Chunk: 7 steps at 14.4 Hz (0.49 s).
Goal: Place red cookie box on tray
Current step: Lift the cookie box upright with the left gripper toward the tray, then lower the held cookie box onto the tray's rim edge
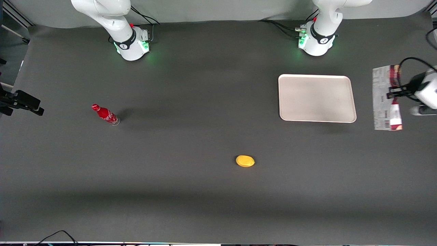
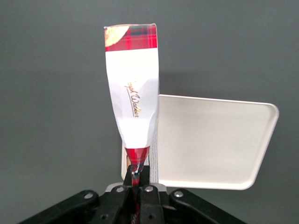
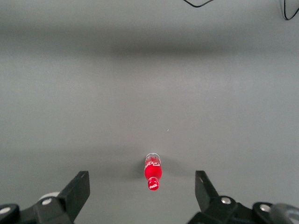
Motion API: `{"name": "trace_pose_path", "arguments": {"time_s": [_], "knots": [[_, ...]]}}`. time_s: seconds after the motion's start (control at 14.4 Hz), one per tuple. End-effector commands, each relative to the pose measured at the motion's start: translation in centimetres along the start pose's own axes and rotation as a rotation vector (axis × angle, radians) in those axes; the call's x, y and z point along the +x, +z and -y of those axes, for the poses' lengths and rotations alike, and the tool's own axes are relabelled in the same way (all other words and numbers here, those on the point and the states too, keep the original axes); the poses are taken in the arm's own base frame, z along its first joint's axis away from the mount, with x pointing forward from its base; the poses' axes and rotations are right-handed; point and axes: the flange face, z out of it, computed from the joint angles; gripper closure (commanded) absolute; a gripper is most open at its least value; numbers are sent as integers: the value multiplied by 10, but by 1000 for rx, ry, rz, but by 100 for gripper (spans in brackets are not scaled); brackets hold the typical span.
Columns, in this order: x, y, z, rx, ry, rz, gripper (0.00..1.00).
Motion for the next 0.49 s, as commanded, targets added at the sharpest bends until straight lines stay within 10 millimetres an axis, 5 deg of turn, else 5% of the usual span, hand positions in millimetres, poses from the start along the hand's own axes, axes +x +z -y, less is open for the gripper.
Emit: {"name": "trace_pose_path", "arguments": {"time_s": [0.0,0.21,0.42], "knots": [[-44,97,-16,1,1,-57,100],[-54,159,-19,25,30,-114,100],[-63,175,-19,32,44,-92,100]]}}
